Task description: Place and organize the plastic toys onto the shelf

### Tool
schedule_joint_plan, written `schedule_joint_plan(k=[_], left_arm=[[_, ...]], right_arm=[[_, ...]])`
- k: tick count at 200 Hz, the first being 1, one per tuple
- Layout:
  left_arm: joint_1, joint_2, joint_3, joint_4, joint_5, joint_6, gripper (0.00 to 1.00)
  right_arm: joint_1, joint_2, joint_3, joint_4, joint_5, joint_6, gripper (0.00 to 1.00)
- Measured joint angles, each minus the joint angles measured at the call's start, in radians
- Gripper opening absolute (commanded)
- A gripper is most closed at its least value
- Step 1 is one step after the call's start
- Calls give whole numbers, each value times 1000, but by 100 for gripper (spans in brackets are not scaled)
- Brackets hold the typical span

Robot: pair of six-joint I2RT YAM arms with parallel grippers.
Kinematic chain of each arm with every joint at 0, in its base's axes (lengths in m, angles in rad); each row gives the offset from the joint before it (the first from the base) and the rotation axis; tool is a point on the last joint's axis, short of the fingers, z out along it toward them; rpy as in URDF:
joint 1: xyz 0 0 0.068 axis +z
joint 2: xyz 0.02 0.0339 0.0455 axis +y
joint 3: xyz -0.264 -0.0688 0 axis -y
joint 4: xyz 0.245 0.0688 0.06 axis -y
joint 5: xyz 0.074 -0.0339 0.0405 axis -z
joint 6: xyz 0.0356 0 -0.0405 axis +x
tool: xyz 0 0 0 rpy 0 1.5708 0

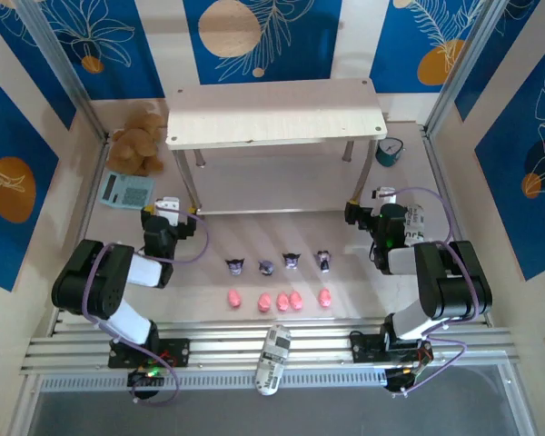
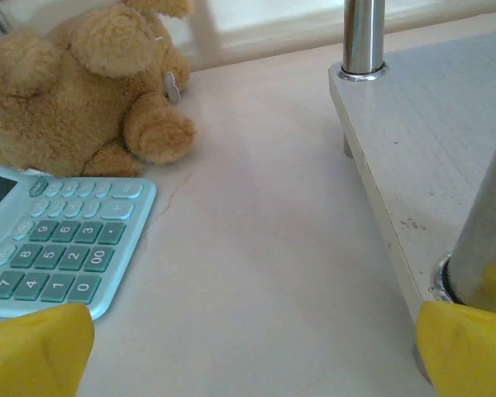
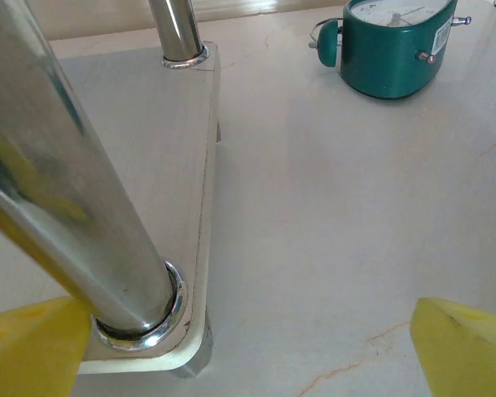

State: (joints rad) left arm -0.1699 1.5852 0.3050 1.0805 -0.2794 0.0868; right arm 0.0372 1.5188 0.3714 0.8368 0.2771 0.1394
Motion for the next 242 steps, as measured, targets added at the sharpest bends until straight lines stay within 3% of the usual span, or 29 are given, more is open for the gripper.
schedule_joint_plan(k=[105,119,141,153,183,209,242], left_arm=[[27,-7,21,-44,53,-7,100],[47,-7,36,-72,93,-9,92],[66,-7,48,-103,137,-13,77],[69,-9,49,-118,159,-14,68],[68,-144,100,-340,199,-4,58],[61,-348,206,-546,210,-47,52],[-31,-565,319,-785,171,-132,53]], right_arm=[[0,0,0,0,0,0,99],[0,0,0,0,0,0,98],[0,0,1,-3,-16,0,81],[-3,-2,11,-23,-45,3,78],[-24,-105,115,-302,-72,11,75],[-29,-267,238,-564,-45,39,81],[73,-407,428,-873,9,120,81]])
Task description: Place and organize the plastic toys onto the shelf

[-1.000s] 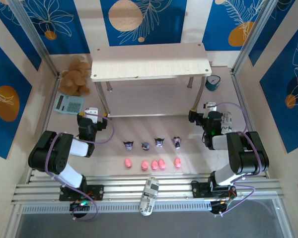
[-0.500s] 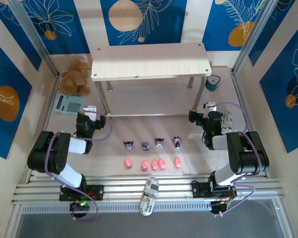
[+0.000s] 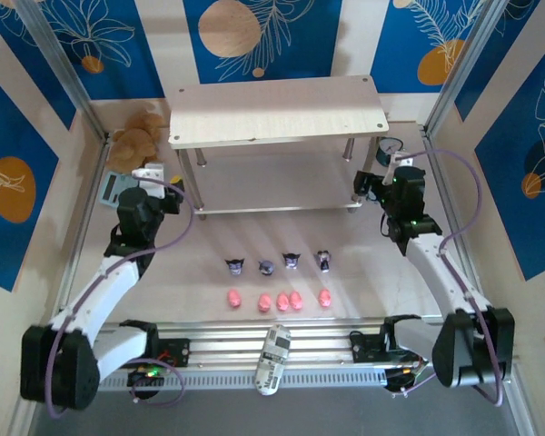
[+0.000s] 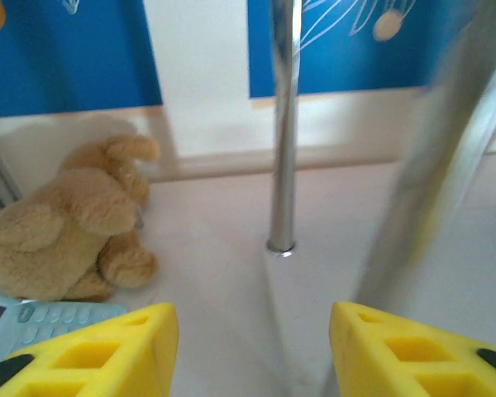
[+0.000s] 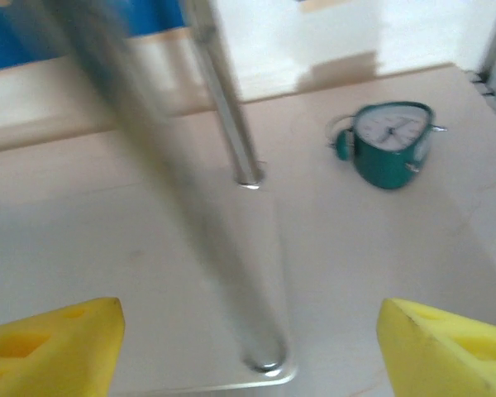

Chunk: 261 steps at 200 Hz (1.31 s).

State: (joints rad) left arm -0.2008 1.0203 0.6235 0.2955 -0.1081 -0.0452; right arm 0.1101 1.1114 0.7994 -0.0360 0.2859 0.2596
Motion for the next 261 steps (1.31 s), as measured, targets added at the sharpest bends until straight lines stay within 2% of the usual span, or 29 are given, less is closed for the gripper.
schedule_joint_plan(k=[29,49,69,94,125,140,172,216,261], left_arm=[[-146,-86,50,-229,-92,-49,49],[-225,-86,65,-375,-171,-74,48],[-264,-79,68,-500,-234,-104,49],[-269,-81,70,-592,-290,-127,51],[-269,-74,92,-667,-323,-148,53],[-269,-60,107,-679,-323,-158,53],[-264,-32,111,-679,-314,-167,54],[-246,-29,111,-679,-299,-167,54],[-222,-31,111,-679,-285,-167,54]], right_arm=[[192,-75,37,-262,59,76,71],[281,-83,37,-435,77,146,70],[353,-75,37,-578,95,222,70],[414,-40,37,-679,100,290,70],[462,56,32,-714,85,350,68],[479,105,29,-713,78,364,64],[505,213,29,-695,58,383,64],[516,299,31,-682,43,385,64],[517,369,54,-676,39,387,59]])
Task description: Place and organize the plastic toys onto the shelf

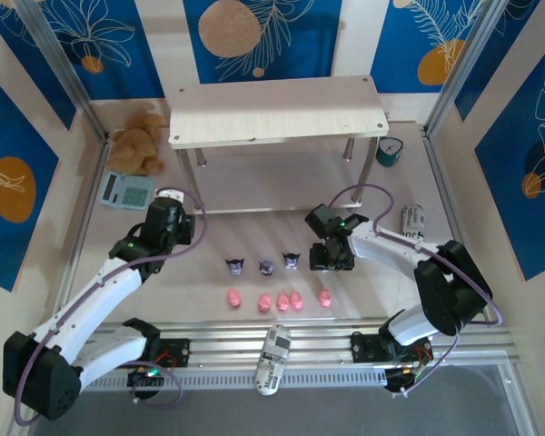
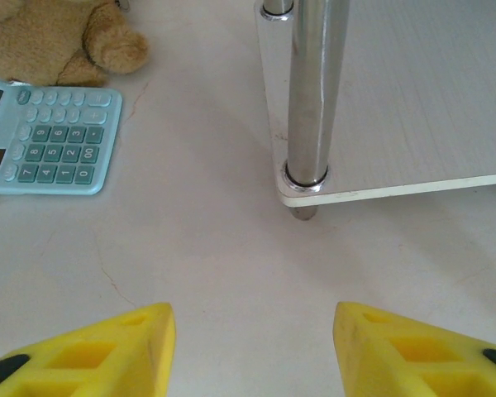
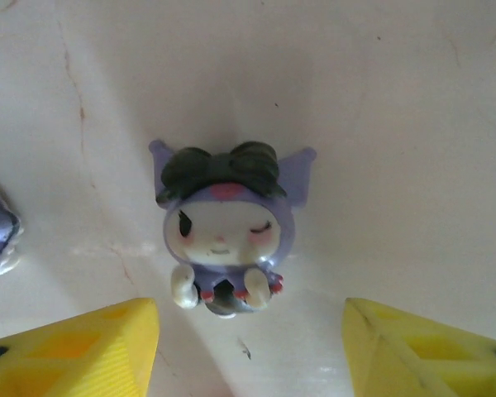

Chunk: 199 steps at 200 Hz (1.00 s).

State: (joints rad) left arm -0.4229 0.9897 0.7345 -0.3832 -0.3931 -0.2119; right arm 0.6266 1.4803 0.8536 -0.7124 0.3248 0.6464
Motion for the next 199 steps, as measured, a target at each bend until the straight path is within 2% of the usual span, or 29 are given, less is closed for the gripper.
schedule_joint_plan(k=[69,100,132,199], left_arm=[[30,0,0,1,26,1,54],[41,1,0,2,37,4,54],[50,10,0,11,50,4,54],[56,39,0,35,77,4,53]], right_arm=[[0,96,50,28,1,0,50],[0,122,50,32,2,1,36],[0,121,54,27,5,10,28],[1,85,80,-5,55,-11,26]])
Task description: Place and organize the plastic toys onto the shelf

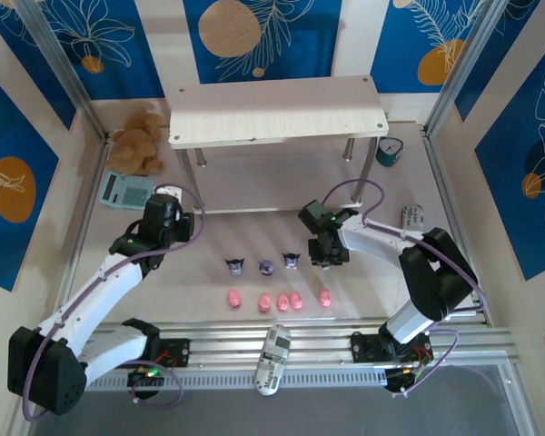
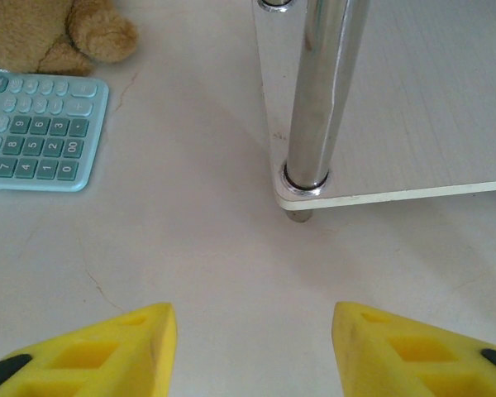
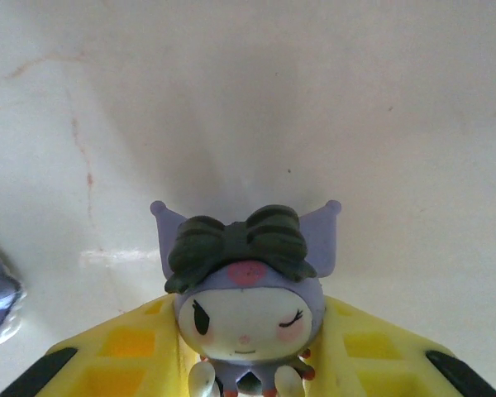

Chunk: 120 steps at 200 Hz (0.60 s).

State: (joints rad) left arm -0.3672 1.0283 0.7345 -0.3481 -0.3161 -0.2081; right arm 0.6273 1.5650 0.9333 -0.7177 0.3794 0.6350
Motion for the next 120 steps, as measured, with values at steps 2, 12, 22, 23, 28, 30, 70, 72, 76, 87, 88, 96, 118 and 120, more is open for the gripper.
schedule_joint_plan(k=[2,12,22,23,28,30,70,72,76,87,88,96,118,120], left_arm=[[0,1,0,1,2,0,53],[1,4,0,4,2,0,53],[1,8,0,6,3,0,53],[1,8,0,6,3,0,53],[1,10,0,7,4,0,53],[1,10,0,8,5,0,53],[1,17,0,12,21,0,53],[1,17,0,12,21,0,53],[1,17,0,11,21,0,53],[1,16,0,11,22,0,53],[1,16,0,11,22,0,53],[1,16,0,11,24,0,53],[1,14,0,11,25,0,53],[1,13,0,11,25,0,53]], right_arm=[[-1,-4,6,-4,2,-2,26],[-5,-16,29,-17,11,-13,26],[-12,-31,62,-28,18,-27,26],[-12,-31,62,-28,18,-27,26],[-19,-38,82,-34,22,-39,26],[-21,-39,87,-35,22,-40,26],[-87,-36,215,-34,49,-124,26],[-91,-33,223,-33,50,-130,26],[-97,-29,233,-33,52,-137,26],[-114,-10,266,-31,56,-159,26],[-116,-8,268,-30,56,-161,26],[-126,8,288,-26,60,-175,26],[-147,56,326,-16,68,-210,26],[-150,61,329,-14,70,-213,26]])
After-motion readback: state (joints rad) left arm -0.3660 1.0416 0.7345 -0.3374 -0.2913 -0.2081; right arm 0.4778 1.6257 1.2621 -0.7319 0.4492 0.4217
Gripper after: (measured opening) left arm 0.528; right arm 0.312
